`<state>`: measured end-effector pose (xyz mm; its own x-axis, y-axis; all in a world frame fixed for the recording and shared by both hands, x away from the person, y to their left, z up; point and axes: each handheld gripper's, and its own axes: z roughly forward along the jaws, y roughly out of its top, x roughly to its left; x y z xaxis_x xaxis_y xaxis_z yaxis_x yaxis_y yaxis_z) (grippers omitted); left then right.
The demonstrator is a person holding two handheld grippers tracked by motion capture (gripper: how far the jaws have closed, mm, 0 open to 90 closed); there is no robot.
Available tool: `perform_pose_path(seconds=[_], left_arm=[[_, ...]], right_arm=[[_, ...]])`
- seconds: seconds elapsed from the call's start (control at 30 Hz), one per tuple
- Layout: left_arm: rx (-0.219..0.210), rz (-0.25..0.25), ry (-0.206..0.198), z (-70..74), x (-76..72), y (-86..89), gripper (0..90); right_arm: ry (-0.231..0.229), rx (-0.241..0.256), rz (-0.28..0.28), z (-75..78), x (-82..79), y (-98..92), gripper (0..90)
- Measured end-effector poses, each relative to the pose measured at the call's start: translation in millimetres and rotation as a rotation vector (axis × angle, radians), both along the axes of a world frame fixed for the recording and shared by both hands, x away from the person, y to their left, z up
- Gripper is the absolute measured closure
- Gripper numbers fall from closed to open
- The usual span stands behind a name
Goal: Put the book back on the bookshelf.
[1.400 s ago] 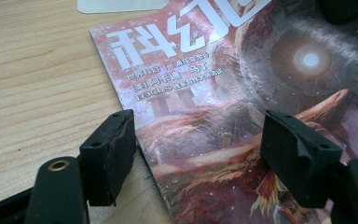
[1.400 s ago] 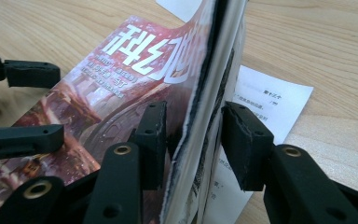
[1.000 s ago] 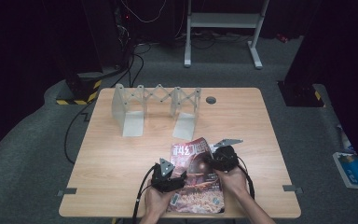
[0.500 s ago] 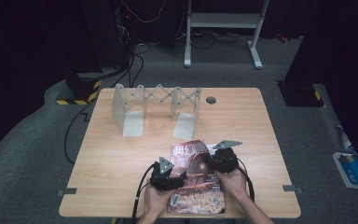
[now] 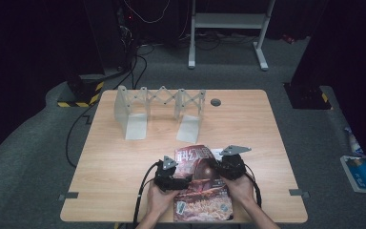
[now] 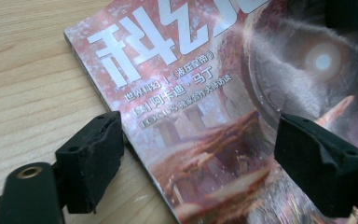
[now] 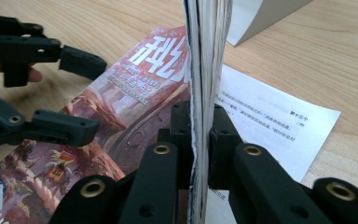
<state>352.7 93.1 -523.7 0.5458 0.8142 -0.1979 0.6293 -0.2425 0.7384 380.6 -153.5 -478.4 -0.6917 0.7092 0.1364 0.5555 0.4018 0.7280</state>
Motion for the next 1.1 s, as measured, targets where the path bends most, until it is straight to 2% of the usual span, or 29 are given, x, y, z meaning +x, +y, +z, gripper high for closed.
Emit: perform_pose_path(seconds=[0.1,0.23,0.37,0.43,0.57,0.63,0.87,1.1], left_arm=[[0.000,-0.006,0.011,0.8,2.3,0.0,13.9],[0.005,-0.012,0.008,0.7,4.4,0.4,13.4],[0.013,-0.018,-0.013,-0.9,6.3,-1.3,12.9],[-0.002,-0.018,-0.011,-1.4,6.9,-1.1,12.6],[-0.009,-0.024,-0.009,-1.4,7.6,0.2,12.5],[-0.013,-0.028,-0.005,-1.2,8.3,1.4,12.4],[-0.084,-0.034,0.025,-1.6,11.8,2.3,9.9],[-0.083,-0.081,0.063,1.3,20.3,0.2,6.5]], right_arm=[[0.004,0.015,0.001,-0.1,-0.7,-2.0,84.2],[-0.014,0.026,0.008,1.9,-3.0,-2.2,84.5],[-0.035,0.032,0.017,4.1,-6.0,-2.9,84.7],[-0.041,0.037,0.019,4.1,-6.7,-4.4,84.7],[-0.033,0.056,0.018,3.9,-6.9,-6.7,84.8],[-0.045,0.067,0.021,5.2,-8.4,-7.7,84.8],[-0.075,0.082,0.049,12.8,-13.2,-8.3,84.9],[-0.090,0.109,0.070,14.7,-15.1,-9.9,84.9]])
